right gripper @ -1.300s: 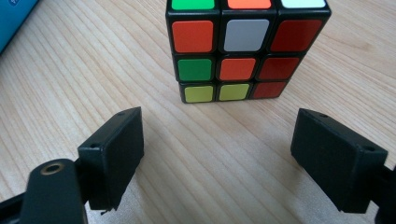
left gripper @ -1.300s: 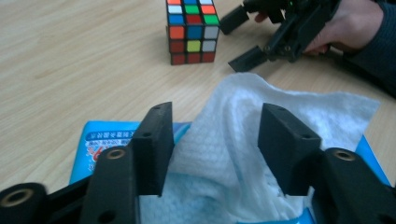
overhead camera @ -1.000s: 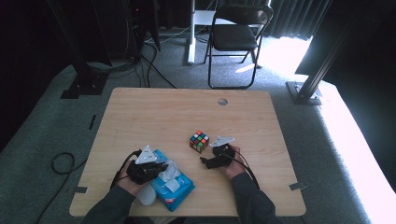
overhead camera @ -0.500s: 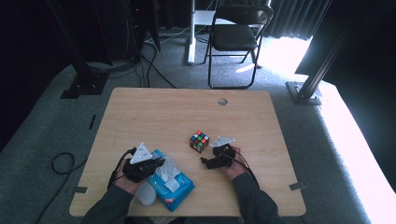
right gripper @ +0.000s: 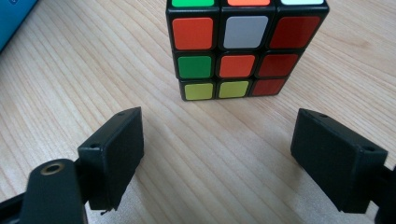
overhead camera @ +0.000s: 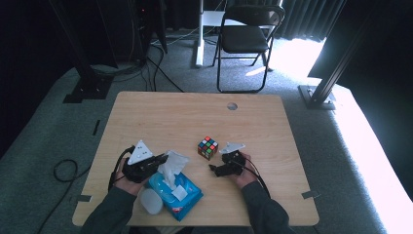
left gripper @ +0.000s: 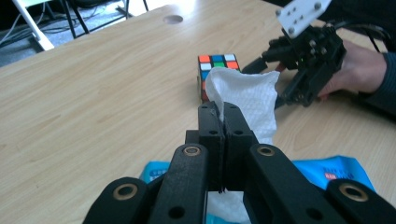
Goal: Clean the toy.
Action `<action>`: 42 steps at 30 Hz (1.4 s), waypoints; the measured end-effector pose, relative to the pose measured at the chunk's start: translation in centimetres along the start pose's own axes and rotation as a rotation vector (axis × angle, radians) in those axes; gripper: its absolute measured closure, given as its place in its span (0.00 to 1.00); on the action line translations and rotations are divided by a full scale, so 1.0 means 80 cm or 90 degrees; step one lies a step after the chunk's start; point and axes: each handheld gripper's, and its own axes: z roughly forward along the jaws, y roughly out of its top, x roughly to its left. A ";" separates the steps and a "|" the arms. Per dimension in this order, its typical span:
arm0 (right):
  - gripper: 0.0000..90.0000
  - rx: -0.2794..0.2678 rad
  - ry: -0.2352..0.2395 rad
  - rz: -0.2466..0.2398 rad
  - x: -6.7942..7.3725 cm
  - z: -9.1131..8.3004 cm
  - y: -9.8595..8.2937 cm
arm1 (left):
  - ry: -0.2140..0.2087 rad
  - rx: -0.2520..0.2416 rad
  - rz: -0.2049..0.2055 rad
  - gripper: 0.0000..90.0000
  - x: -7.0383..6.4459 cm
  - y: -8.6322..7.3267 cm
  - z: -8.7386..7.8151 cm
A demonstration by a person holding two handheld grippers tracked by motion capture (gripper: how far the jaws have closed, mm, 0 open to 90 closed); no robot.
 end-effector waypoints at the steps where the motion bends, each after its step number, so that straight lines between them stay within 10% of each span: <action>1: 0.19 0.000 0.000 0.000 0.000 0.000 0.000 | 0.002 0.000 -0.001 0.99 0.001 0.002 0.000; 42: 0.19 0.000 0.000 0.001 0.000 0.000 0.000 | 0.079 -0.071 0.005 0.99 0.044 0.057 -0.045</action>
